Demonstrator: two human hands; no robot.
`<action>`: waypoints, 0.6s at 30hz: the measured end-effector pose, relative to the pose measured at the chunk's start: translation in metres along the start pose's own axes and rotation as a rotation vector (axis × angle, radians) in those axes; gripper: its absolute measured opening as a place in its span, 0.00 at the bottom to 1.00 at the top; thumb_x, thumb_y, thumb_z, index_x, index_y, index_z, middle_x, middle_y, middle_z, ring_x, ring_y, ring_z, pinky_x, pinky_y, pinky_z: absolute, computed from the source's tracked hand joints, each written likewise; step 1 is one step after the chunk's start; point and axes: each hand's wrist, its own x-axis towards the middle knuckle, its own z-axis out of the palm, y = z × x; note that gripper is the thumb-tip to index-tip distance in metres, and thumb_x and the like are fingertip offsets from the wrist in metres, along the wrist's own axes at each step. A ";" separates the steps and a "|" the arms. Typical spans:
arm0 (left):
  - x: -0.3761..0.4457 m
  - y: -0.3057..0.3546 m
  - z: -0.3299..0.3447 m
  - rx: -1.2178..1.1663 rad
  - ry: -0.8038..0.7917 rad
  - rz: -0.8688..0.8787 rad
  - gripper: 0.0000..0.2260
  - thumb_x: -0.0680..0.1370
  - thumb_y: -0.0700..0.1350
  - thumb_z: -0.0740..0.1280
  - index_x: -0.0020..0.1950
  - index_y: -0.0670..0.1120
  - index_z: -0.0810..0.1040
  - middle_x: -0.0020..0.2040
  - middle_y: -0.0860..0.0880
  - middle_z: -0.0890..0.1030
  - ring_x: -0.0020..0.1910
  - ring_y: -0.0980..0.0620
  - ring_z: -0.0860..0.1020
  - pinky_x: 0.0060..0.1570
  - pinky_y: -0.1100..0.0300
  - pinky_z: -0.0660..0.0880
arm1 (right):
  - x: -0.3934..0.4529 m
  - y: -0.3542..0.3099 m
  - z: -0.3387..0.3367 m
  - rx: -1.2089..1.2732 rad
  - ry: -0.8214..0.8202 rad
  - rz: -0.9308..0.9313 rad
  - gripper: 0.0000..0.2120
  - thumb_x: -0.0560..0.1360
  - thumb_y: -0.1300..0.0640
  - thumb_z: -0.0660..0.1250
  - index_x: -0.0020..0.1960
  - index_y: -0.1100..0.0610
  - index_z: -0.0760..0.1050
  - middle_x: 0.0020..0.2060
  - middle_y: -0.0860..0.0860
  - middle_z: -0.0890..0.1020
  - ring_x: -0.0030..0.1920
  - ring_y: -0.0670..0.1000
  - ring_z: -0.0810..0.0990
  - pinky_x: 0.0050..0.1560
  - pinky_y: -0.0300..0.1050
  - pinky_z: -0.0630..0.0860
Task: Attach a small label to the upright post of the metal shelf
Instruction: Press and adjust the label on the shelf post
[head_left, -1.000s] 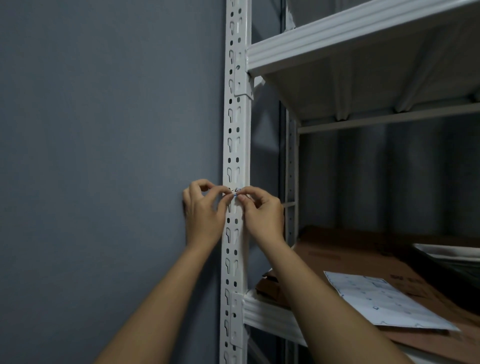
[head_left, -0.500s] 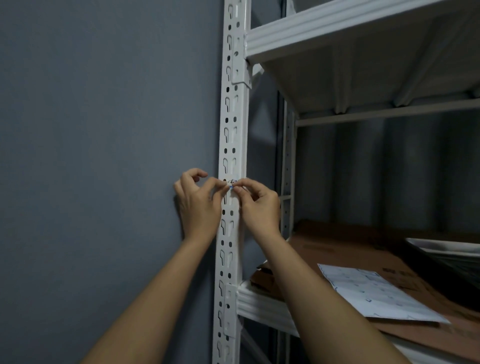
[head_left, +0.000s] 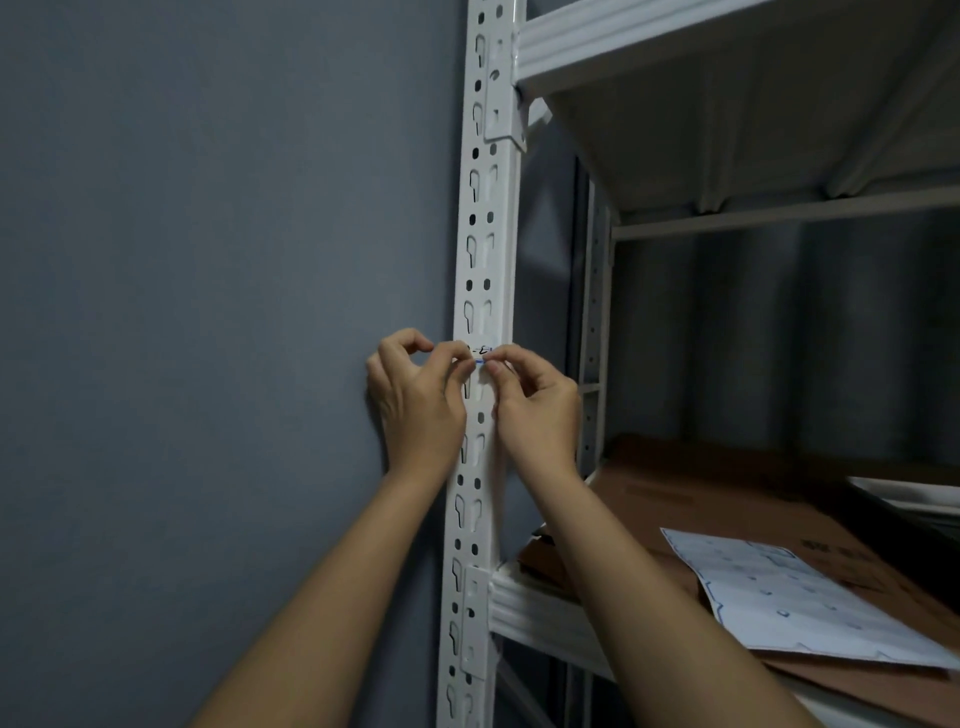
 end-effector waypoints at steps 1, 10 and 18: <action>0.000 0.000 0.001 0.003 0.000 0.004 0.01 0.73 0.44 0.70 0.44 0.49 0.81 0.51 0.46 0.70 0.51 0.49 0.65 0.49 0.57 0.65 | 0.000 0.001 0.000 0.005 0.001 0.001 0.11 0.73 0.58 0.70 0.38 0.42 0.80 0.27 0.41 0.78 0.30 0.43 0.75 0.40 0.52 0.76; 0.000 0.005 0.002 0.086 -0.090 -0.007 0.07 0.76 0.47 0.62 0.44 0.45 0.77 0.49 0.43 0.72 0.51 0.45 0.67 0.48 0.56 0.63 | 0.000 0.004 0.000 0.003 0.009 -0.010 0.06 0.73 0.57 0.70 0.41 0.47 0.81 0.31 0.42 0.81 0.31 0.40 0.74 0.40 0.46 0.75; 0.003 0.005 -0.022 0.069 -0.140 -0.035 0.02 0.73 0.46 0.70 0.43 0.48 0.80 0.49 0.46 0.71 0.51 0.48 0.66 0.50 0.57 0.62 | -0.001 -0.004 -0.004 -0.047 -0.005 -0.016 0.14 0.73 0.60 0.70 0.35 0.42 0.79 0.38 0.41 0.84 0.44 0.46 0.83 0.52 0.53 0.79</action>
